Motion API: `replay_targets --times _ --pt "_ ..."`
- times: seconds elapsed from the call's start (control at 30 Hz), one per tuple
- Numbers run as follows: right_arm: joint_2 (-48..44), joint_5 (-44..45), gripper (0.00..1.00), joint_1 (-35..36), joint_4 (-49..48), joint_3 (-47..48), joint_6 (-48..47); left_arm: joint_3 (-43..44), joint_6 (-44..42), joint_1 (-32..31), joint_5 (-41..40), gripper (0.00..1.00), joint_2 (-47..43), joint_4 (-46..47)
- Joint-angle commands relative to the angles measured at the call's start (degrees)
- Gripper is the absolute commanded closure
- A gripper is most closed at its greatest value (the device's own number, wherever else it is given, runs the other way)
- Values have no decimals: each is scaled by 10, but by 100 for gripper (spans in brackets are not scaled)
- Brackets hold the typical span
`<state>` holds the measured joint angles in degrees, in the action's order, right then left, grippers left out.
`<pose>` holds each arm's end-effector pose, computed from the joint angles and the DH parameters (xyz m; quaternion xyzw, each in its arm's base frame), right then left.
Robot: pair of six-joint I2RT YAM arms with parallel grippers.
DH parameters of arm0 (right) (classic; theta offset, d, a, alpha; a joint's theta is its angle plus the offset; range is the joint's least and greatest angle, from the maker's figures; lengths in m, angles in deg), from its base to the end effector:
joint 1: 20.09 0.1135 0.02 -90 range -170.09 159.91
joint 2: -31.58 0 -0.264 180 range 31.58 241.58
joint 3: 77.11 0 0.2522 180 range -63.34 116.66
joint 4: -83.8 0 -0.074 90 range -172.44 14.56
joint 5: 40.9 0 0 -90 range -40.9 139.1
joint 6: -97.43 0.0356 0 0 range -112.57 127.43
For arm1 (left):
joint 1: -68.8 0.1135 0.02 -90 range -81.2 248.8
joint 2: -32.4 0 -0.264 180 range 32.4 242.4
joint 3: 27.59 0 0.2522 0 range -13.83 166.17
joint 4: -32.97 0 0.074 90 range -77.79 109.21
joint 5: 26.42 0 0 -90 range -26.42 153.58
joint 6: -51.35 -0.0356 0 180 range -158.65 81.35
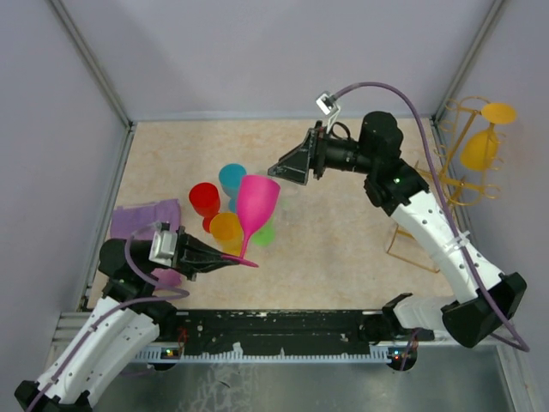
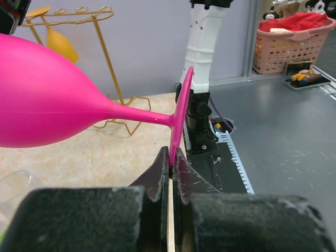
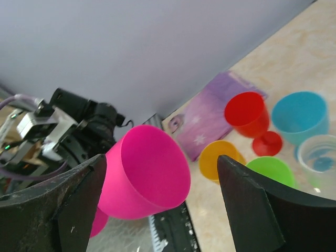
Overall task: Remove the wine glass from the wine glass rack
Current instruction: Place the wine glass at the center of the board.
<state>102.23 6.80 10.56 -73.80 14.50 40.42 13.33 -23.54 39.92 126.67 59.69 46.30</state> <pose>0.2186 0.1574 0.4503 -0.2382 0.6727 0.5628 0.4171 0.0817 -0.0813 0.3348 0.4962 0.3889 -0.5257 0.5712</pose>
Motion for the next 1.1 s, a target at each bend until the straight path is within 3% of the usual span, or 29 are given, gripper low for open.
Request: replay_targets --times 0.0,0.27,0.6,0.8,0.9,0.97,1.0,1.07 --pt "8 -136 16 15 -99 -9 60 -3 -16 -2 48 100 -7 37" --pt "27 -207 31 75 -84 2 9 -4 -28 -3 36 100 -11 12" --pt "9 -199 68 80 -64 2 -30 8 -77 -2 15 100 -33 -73" --pt "-3 -196 81 80 -64 2 -34 18 -108 -3 7 98 -39 -135" --pt "-8 -192 96 81 -57 4 -37 19 -115 -2 -2 93 -44 -148" --pt "-12 -190 100 80 -50 5 -44 18 -120 -3 -8 90 -47 -154" --pt "-13 -187 100 81 -44 6 -48 18 -122 -2 -13 86 -48 -157" --pt "-17 -175 100 81 -23 12 -64 18 -123 -3 -32 67 -51 -165"
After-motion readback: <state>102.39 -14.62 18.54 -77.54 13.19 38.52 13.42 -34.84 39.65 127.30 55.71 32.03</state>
